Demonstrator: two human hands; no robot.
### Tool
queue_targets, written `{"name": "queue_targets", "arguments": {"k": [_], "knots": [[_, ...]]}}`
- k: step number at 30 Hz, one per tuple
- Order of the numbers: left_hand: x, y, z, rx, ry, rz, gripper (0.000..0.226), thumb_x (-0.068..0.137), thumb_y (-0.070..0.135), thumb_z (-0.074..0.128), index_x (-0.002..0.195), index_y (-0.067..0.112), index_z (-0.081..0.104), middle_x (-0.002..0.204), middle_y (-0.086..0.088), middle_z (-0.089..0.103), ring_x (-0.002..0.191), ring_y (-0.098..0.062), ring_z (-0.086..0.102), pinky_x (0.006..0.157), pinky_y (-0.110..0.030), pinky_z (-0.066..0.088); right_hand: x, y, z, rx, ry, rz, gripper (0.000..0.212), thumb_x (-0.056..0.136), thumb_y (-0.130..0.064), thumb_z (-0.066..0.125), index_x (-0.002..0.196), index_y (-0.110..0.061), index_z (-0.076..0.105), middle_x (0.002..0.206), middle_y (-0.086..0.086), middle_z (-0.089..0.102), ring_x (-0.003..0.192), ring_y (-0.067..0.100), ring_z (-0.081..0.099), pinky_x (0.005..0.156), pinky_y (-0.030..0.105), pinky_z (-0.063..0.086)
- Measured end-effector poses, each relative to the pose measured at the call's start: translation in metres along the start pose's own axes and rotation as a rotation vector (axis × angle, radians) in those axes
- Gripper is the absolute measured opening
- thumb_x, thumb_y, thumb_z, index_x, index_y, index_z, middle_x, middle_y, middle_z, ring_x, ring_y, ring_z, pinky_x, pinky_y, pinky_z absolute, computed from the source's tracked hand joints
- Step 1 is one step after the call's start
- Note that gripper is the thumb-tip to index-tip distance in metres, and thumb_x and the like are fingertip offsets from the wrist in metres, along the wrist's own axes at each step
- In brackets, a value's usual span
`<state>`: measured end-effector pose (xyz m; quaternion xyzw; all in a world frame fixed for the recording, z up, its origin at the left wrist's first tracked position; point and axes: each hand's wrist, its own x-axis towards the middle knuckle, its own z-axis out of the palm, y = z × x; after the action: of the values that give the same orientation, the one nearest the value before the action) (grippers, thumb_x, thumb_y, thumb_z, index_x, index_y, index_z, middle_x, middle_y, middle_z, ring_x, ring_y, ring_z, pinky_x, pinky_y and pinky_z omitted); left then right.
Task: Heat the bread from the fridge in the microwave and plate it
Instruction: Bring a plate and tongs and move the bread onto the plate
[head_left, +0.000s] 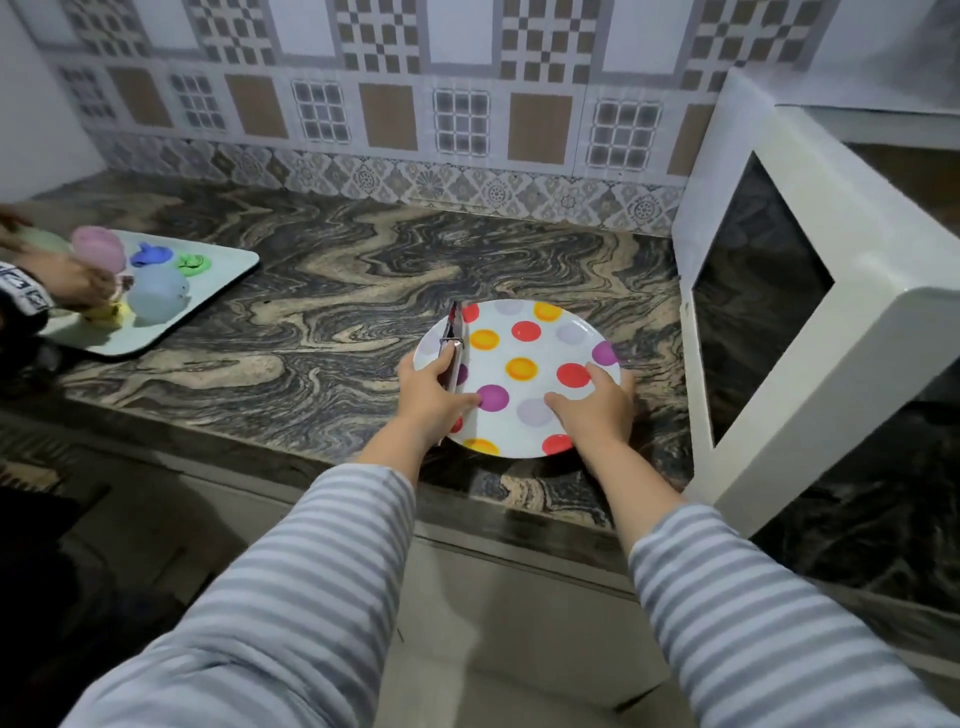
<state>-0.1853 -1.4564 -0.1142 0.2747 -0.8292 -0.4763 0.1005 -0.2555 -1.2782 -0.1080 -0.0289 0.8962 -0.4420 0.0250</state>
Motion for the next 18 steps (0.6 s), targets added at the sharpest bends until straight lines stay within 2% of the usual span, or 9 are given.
{"name": "queue_targets", "arguments": {"k": [4, 10, 13, 15, 16, 18], "knots": [[-0.044, -0.012, -0.014, -0.035, 0.101, -0.066, 0.088, 0.071, 0.018, 0.085, 0.146, 0.018, 0.039, 0.149, -0.010, 0.023, 0.139, -0.024, 0.031, 0.115, -0.031, 0.024, -0.025, -0.001, -0.009, 0.062, -0.065, -0.039, 0.067, 0.080, -0.023, 0.075, 0.140, -0.016, 0.046, 0.147, 0.006, 0.029, 0.125, 0.026, 0.047, 0.095, 0.028, 0.040], [-0.131, -0.031, -0.023, 0.007, 0.247, -0.144, 0.092, 0.067, 0.024, 0.087, 0.146, 0.018, 0.040, 0.149, -0.009, 0.030, 0.139, -0.022, 0.032, 0.115, -0.029, 0.024, -0.079, 0.013, -0.022, 0.153, -0.259, -0.072, 0.069, 0.079, -0.020, 0.073, 0.142, -0.019, 0.045, 0.140, 0.010, 0.046, 0.123, 0.028, 0.050, 0.098, 0.032, 0.043], [-0.179, -0.040, -0.023, -0.017, 0.319, -0.181, 0.098, 0.056, 0.033, 0.088, 0.143, 0.019, 0.045, 0.141, -0.010, 0.041, 0.131, -0.022, 0.044, 0.112, -0.035, 0.034, -0.110, 0.025, -0.031, 0.306, -0.353, -0.036, 0.069, 0.076, -0.006, 0.071, 0.140, -0.015, 0.047, 0.130, 0.007, 0.057, 0.110, 0.023, 0.057, 0.095, 0.037, 0.050], [-0.210, -0.047, -0.021, -0.021, 0.350, -0.196, 0.102, 0.046, 0.042, 0.083, 0.140, 0.021, 0.050, 0.132, -0.008, 0.050, 0.121, -0.022, 0.052, 0.107, -0.037, 0.041, -0.130, 0.033, -0.038, 0.399, -0.409, 0.005, 0.066, 0.077, 0.004, 0.068, 0.138, -0.011, 0.049, 0.119, 0.002, 0.058, 0.101, 0.019, 0.056, 0.089, 0.034, 0.051], [-0.225, -0.048, -0.020, -0.028, 0.361, -0.202, 0.101, 0.045, 0.042, 0.082, 0.139, 0.021, 0.051, 0.131, -0.008, 0.051, 0.120, -0.022, 0.053, 0.106, -0.037, 0.042, -0.138, 0.038, -0.041, 0.442, -0.446, 0.033, 0.068, 0.077, 0.007, 0.067, 0.139, -0.010, 0.047, 0.116, 0.000, 0.056, 0.101, 0.019, 0.056, 0.089, 0.034, 0.051], [-0.252, -0.051, -0.016, -0.046, 0.373, -0.222, 0.097, 0.051, 0.035, 0.086, 0.139, 0.020, 0.050, 0.132, -0.007, 0.049, 0.119, -0.021, 0.053, 0.106, -0.037, 0.043, -0.151, 0.048, -0.044, 0.495, -0.504, 0.072, 0.073, 0.075, 0.011, 0.068, 0.140, -0.012, 0.046, 0.123, 0.002, 0.058, 0.107, 0.023, 0.060, 0.094, 0.040, 0.051]]}}
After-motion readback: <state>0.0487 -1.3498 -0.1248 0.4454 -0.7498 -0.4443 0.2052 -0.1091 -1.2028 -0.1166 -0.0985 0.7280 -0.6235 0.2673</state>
